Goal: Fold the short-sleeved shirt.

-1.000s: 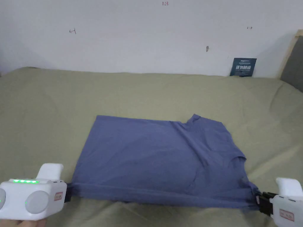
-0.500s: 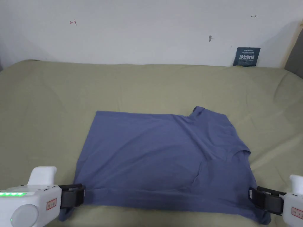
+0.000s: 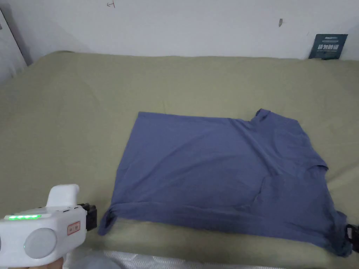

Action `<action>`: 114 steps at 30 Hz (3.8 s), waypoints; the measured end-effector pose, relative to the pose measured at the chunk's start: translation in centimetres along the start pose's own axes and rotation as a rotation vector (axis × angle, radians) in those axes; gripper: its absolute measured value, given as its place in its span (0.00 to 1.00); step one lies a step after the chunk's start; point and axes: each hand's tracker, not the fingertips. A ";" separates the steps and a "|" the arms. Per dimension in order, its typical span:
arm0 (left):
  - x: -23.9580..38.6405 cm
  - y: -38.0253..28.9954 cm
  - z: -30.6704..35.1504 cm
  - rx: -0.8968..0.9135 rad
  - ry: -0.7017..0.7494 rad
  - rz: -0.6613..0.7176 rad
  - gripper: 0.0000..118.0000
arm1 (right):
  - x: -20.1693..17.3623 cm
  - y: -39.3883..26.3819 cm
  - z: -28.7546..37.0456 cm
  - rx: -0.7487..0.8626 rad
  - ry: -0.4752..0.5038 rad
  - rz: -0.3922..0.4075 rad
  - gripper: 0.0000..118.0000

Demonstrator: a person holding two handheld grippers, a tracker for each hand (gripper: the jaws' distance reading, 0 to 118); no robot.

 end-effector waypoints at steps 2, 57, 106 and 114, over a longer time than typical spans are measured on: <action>0.8 0.7 -1.6 -0.032 -0.040 0.017 0.05 | -0.4 -0.1 0.3 0.001 0.001 -0.010 0.01; 5.8 19.3 -17.3 -0.117 -0.021 -0.117 0.00 | 1.0 18.1 -16.2 -0.136 0.013 0.126 0.04; 5.6 11.6 -18.5 -0.186 0.017 -0.071 0.07 | 2.9 8.5 -10.9 -0.062 0.009 -0.043 0.96; 5.8 11.7 -18.1 -0.190 0.020 -0.072 0.07 | 1.7 8.3 -15.5 -0.237 -0.020 0.062 0.16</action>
